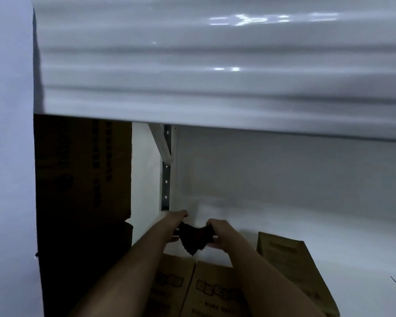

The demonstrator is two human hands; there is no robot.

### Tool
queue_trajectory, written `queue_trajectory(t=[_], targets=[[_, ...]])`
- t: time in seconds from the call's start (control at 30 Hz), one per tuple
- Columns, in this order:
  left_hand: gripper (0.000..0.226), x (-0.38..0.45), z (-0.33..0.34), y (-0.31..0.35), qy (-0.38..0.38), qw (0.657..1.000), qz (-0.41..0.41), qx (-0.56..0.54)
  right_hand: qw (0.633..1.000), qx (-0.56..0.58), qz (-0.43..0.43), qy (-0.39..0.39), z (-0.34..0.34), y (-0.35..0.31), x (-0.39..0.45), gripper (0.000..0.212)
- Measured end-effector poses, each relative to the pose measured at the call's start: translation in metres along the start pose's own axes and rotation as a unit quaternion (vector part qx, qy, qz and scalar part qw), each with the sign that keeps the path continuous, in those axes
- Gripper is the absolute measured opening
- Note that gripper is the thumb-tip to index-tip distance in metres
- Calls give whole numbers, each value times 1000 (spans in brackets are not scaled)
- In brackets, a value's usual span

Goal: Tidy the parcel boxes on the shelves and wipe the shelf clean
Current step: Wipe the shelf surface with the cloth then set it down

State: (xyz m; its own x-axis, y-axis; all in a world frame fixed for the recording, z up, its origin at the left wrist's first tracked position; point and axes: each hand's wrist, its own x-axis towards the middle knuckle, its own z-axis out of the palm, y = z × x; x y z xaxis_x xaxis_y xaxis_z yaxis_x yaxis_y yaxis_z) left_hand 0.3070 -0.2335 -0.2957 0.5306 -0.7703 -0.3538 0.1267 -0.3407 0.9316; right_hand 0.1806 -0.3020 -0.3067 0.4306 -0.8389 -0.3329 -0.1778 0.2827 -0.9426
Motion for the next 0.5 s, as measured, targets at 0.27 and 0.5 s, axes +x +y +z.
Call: queue_trajectory(t=[0.27, 0.5], targets=[[40, 24, -3, -15, 9, 1000, -10, -24, 998, 57, 22, -2, 18, 19, 19, 10], [47, 40, -21, 1, 82, 995, 55, -14, 952, 289, 47, -85, 39, 16, 26, 16]])
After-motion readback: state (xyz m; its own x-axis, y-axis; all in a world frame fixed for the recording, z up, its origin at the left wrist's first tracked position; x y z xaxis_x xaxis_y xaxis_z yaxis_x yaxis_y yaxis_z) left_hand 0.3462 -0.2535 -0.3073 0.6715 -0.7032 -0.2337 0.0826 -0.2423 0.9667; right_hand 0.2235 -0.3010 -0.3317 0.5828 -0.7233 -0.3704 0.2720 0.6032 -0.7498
